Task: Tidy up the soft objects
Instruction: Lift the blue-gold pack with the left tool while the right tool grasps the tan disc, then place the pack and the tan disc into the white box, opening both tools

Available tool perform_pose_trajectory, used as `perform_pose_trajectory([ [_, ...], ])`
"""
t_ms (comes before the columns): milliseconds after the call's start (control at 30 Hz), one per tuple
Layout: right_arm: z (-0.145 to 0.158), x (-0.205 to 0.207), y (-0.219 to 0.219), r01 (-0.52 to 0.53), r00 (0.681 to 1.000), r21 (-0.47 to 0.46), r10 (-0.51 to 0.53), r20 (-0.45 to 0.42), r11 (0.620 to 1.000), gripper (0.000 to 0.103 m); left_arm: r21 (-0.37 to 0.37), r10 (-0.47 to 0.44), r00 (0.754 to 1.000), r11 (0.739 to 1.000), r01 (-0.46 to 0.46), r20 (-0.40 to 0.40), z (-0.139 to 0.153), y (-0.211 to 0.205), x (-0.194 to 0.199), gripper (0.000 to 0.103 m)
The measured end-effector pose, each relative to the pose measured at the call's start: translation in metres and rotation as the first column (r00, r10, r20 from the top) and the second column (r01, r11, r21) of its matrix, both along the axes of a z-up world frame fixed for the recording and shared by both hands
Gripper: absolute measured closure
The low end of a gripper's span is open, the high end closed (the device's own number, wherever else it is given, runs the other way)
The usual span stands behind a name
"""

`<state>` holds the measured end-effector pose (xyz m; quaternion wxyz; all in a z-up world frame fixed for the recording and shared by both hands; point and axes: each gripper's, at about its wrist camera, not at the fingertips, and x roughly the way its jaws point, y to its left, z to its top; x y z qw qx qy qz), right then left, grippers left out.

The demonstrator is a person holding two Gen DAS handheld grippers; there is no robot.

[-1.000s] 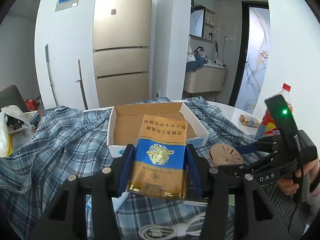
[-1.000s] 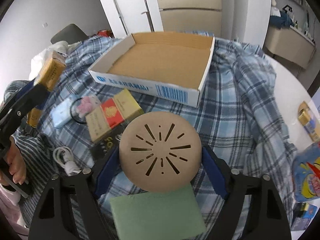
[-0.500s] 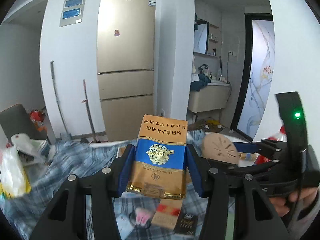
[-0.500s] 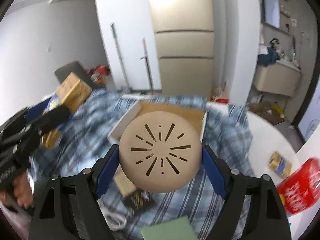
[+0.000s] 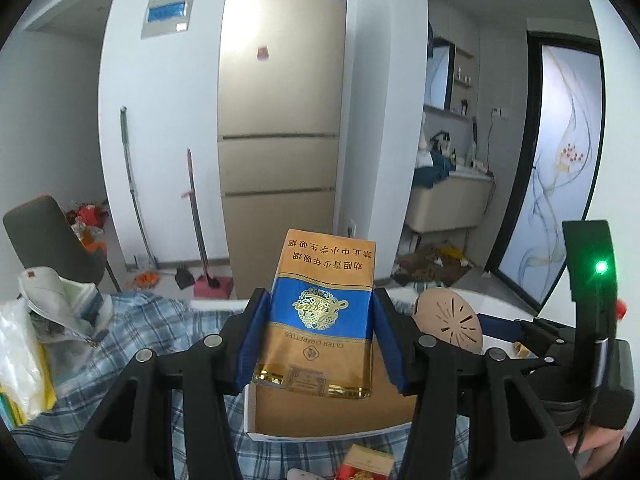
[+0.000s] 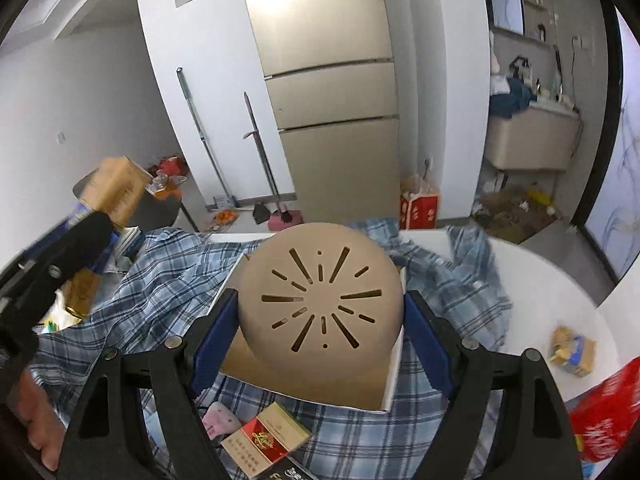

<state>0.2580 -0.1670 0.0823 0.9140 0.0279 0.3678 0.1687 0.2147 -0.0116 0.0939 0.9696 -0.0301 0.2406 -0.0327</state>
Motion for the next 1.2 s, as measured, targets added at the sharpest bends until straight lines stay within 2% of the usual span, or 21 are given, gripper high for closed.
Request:
perform_pose_trajectory([
  [133, -0.029, 0.014, 0.0, -0.007, 0.999, 0.023, 0.008, -0.051, 1.0, 0.023, -0.012, -0.005, 1.0, 1.0, 0.005, -0.006, -0.029, 0.008, 0.015, 0.049],
  [300, -0.068, 0.03, 0.007, -0.002, 0.992, -0.005, 0.001, -0.127, 1.0, 0.023, -0.017, -0.019, 0.999, 1.0, 0.018, -0.047, -0.054, 0.016, 0.031, 0.049],
  [433, -0.092, 0.037, 0.014, -0.013, 0.986, -0.04, 0.006, -0.165, 0.999, 0.023, -0.003, -0.001, 0.993, 1.0, 0.001, -0.116, -0.077, 0.019, 0.044, 0.049],
  [600, -0.112, 0.039, 0.025, -0.04, 0.982, -0.106, 0.019, -0.19, 0.994, 0.023, 0.017, 0.014, 0.976, 1.0, -0.01, -0.218, -0.109, 0.02, 0.059, 0.049],
  [767, -0.124, 0.041, 0.031, -0.061, 0.975, -0.137, 0.03, -0.221, 0.989, 0.023, 0.016, 0.009, 0.965, 1.0, -0.005, -0.264, -0.127, 0.02, 0.067, 0.048],
  [867, -0.126, 0.041, 0.03, -0.055, 0.975, -0.14, 0.023, -0.223, 0.989, 0.022, 0.024, 0.017, 0.963, 1.0, -0.011, -0.268, -0.13, 0.021, 0.068, 0.042],
  [933, -0.126, 0.041, 0.029, -0.055, 0.974, -0.138, 0.022, -0.226, 0.989, 0.021, 0.014, 0.017, 0.966, 1.0, -0.014, -0.258, -0.128, 0.023, 0.069, 0.025],
  [1000, -0.125, 0.042, 0.029, -0.051, 0.974, -0.142, 0.018, -0.226, 0.989, 0.02, -0.003, 0.024, 0.973, 1.0, -0.026, -0.23, -0.126, 0.025, 0.066, 0.015],
  [1200, -0.125, 0.044, 0.03, -0.048, 0.978, -0.145, 0.017, -0.209, 0.988, 0.02, -0.026, 0.024, 0.978, 0.999, -0.03, -0.205, -0.118, 0.027, 0.064, 0.015],
])
